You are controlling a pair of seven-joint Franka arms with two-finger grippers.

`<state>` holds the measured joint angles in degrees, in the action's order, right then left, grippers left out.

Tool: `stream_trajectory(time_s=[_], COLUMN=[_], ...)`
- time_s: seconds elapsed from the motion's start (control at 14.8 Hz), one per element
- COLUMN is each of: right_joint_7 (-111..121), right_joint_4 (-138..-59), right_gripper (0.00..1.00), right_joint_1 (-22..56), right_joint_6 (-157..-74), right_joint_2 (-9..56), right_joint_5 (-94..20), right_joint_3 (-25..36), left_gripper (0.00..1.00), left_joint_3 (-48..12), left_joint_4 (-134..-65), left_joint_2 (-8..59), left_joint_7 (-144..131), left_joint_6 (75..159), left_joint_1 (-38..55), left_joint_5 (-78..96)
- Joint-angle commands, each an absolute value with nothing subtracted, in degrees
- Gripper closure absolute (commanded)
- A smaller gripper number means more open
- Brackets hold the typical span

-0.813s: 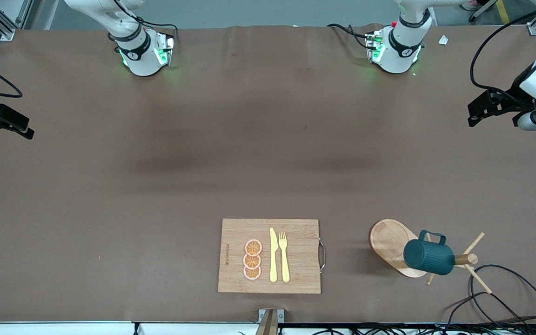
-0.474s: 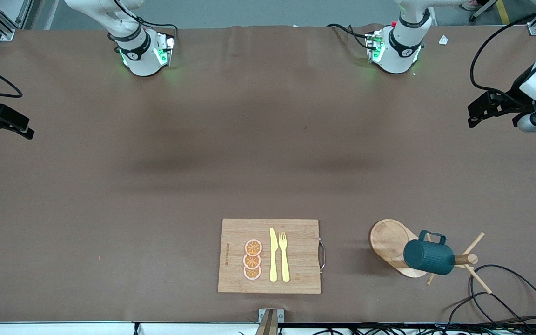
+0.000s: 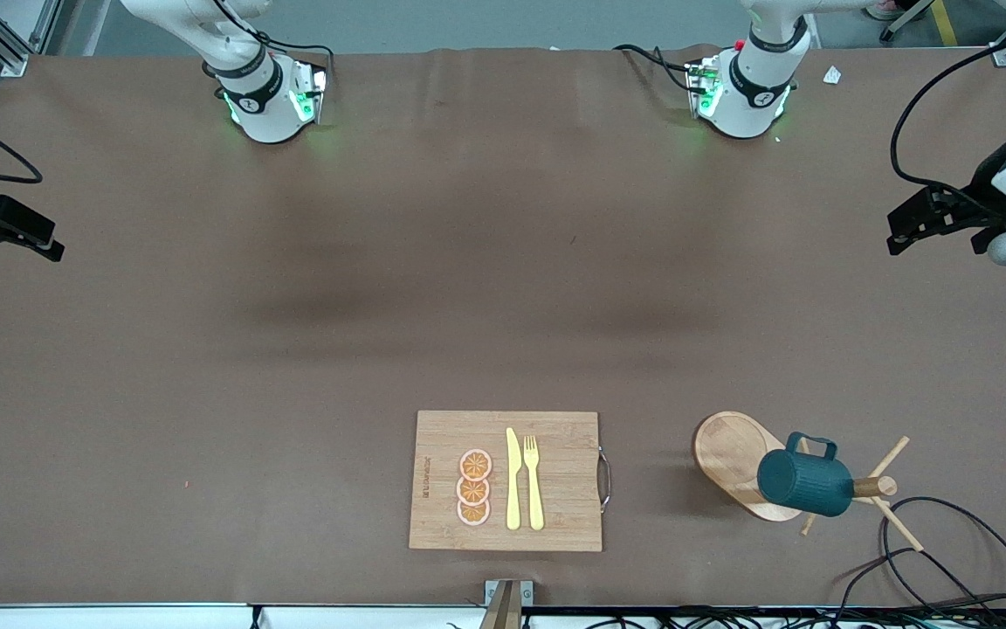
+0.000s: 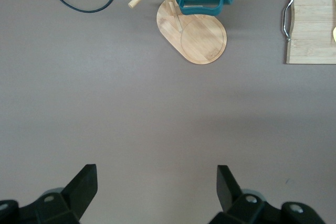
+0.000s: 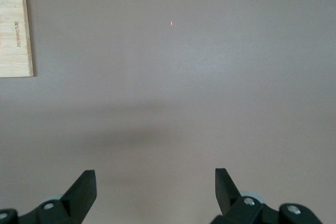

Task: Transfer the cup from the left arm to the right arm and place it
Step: 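Move the left gripper from rest toward the teal mug on the stand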

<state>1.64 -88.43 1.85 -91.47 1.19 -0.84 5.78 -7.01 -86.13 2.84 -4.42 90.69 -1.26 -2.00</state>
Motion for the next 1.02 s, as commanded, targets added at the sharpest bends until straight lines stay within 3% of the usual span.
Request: stream_trajectory(time_s=[0.0,0.34,0.95], right_joint_7=[1.4,1.3,1.3], right_joint_4=[-89.9,-89.9,-89.9], right_gripper=[0.00,0.00,0.00], right_joint_1=[2.1,2.1,2.1], right_joint_6=[-91.9,-91.9,-91.9], right_joint_2=[-0.1,-0.1,-0.1], right_joint_5=[-0.4,-0.5,-0.5], right_joint_3=[5.8,5.8,5.8], left_gripper=[0.00,0.00,0.00], left_joint_3=[-6.9,-6.8,-6.9], left_joint_4=[-82.8,-76.4,-75.6], left_joint_2=[5.9,11.9,15.6], left_joint_7=[-4.1,-9.1,-20.0], left_joint_6=[89.9,90.6,96.2], left_joint_1=[-1.3,-1.3,-0.9], left_joint_5=[-1.2,0.5,1.8])
